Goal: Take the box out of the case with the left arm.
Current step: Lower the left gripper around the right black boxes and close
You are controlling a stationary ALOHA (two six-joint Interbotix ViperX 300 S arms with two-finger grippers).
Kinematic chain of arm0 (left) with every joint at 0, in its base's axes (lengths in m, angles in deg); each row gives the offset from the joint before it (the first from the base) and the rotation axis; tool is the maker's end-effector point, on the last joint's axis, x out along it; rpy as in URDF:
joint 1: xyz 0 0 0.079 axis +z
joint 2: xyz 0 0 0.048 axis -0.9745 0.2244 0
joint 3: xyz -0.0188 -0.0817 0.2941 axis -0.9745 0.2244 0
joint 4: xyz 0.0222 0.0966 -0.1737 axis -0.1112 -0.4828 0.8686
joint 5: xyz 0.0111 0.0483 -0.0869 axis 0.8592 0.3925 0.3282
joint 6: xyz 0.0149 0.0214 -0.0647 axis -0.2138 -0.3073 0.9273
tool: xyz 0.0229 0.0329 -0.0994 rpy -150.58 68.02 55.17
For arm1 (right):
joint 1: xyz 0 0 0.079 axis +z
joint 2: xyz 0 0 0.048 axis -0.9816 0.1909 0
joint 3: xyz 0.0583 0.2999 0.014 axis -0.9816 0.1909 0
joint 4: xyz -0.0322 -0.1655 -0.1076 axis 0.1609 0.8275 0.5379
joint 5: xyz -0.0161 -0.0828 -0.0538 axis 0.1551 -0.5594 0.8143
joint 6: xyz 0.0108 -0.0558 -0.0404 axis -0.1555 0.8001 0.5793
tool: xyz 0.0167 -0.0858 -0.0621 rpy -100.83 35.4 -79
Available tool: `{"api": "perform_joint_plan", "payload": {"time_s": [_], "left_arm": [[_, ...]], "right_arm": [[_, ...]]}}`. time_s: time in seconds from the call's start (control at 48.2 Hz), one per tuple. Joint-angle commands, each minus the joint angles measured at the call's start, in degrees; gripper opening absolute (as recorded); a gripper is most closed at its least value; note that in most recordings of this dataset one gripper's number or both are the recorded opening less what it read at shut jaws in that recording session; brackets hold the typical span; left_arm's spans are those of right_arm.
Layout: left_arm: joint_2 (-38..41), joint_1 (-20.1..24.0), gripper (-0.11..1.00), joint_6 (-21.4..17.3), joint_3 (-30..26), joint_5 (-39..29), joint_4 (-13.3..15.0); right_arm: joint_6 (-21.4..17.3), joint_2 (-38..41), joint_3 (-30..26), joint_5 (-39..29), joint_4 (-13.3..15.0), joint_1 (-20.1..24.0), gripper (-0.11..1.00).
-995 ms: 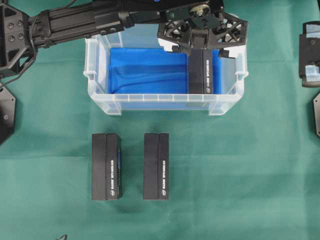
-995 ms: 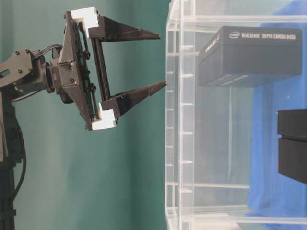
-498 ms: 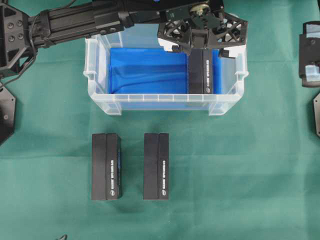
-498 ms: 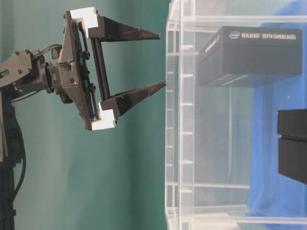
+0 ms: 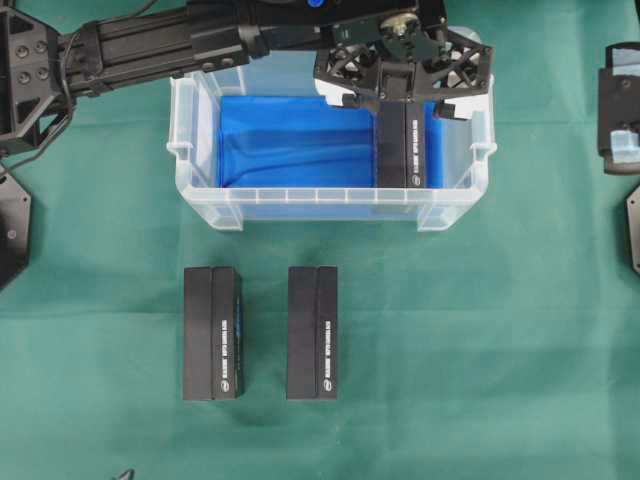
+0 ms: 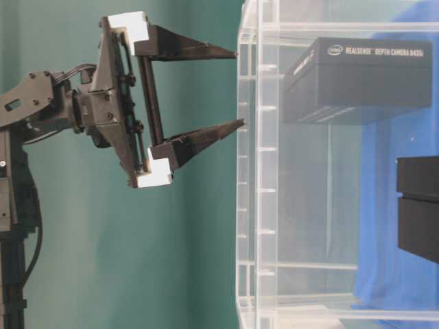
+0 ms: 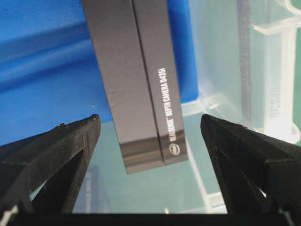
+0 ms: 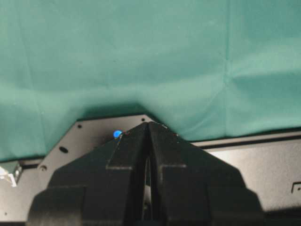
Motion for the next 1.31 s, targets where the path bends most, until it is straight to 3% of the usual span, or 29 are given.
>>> {"api": "perform_joint_plan", "payload": {"time_s": [0.0,0.518,1.286], "left_arm": [[-1.2,-0.1,0.89,0.0,-0.2,0.8,-0.4],[-3.0,0.5,0.89,0.3,8.1,7.5,-0.8],[-3.0,0.8,0.89,0.4,13.9,14.0,-0.8]], "right_arm": [[-0.1,-0.2,-0.5,0.1,0.0,-0.1,0.02],[0.0,-0.2,-0.5,0.2,0.0,-0.1,0.02],[0.0,-0.2,-0.5,0.1,0.0,-0.1,0.02]]}}
